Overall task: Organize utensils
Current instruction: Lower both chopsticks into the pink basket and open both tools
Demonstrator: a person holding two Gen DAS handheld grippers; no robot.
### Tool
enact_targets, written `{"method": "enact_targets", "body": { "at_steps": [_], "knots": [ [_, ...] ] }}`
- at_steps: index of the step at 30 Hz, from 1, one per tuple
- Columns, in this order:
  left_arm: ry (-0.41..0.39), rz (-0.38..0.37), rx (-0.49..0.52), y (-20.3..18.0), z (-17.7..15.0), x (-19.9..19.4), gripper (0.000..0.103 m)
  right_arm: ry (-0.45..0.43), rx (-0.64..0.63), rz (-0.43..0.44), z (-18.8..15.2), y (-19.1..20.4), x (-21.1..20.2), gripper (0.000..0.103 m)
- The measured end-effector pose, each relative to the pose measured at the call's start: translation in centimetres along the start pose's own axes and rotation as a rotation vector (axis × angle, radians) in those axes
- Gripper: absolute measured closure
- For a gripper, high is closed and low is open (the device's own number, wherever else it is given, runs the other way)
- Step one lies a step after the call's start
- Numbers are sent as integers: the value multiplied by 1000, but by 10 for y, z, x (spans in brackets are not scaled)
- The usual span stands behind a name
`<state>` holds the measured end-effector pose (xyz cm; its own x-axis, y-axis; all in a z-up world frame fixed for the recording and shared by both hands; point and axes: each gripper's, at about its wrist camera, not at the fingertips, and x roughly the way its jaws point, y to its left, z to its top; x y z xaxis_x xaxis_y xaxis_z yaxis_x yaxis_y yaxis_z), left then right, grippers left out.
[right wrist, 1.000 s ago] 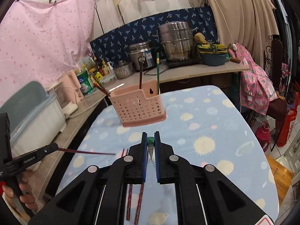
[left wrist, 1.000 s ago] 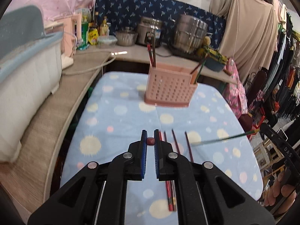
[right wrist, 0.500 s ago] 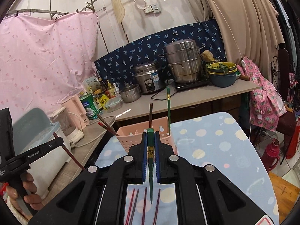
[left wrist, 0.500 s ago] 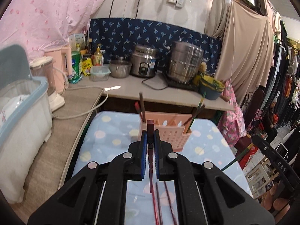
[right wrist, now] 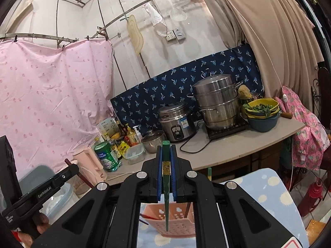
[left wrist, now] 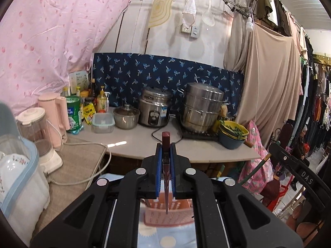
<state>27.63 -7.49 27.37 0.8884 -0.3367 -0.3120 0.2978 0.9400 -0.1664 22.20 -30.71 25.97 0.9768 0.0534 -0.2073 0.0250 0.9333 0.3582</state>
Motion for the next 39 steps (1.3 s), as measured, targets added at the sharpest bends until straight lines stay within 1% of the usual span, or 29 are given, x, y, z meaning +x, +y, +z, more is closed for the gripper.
{"method": "enact_targets", "body": {
  "at_steps": [3,7,11,16,20,22,24,26,28,34,39],
  "knots": [
    [0,15,1,0,6,22,96,-8,-1,-2,8,1,21,95],
    [28,30,3,4,-1,47,96,13,-21,-24,4,-1,48,95],
    [64,37,1,9,-14,66,96,67,-31,-44,-14,-9,74,95],
    [108,41,-2,15,-29,85,96,129,-38,-60,-38,-15,96,95],
    [116,41,4,16,-37,91,95,159,-55,-72,-50,-16,107,95],
    [123,48,7,16,-40,93,95,167,-55,-67,-52,-17,109,95],
    [130,50,3,17,-41,94,93,168,-49,-66,-53,-18,109,92],
    [131,50,-5,18,-41,94,85,165,-50,-63,-52,-17,107,91],
    [125,62,-6,18,-41,91,81,155,-55,-61,-52,-17,102,91],
    [133,59,3,17,-46,75,80,145,-54,-44,-50,-14,80,91],
    [143,61,23,16,-59,52,79,152,-71,-37,-62,-11,51,90]
  ]
}}
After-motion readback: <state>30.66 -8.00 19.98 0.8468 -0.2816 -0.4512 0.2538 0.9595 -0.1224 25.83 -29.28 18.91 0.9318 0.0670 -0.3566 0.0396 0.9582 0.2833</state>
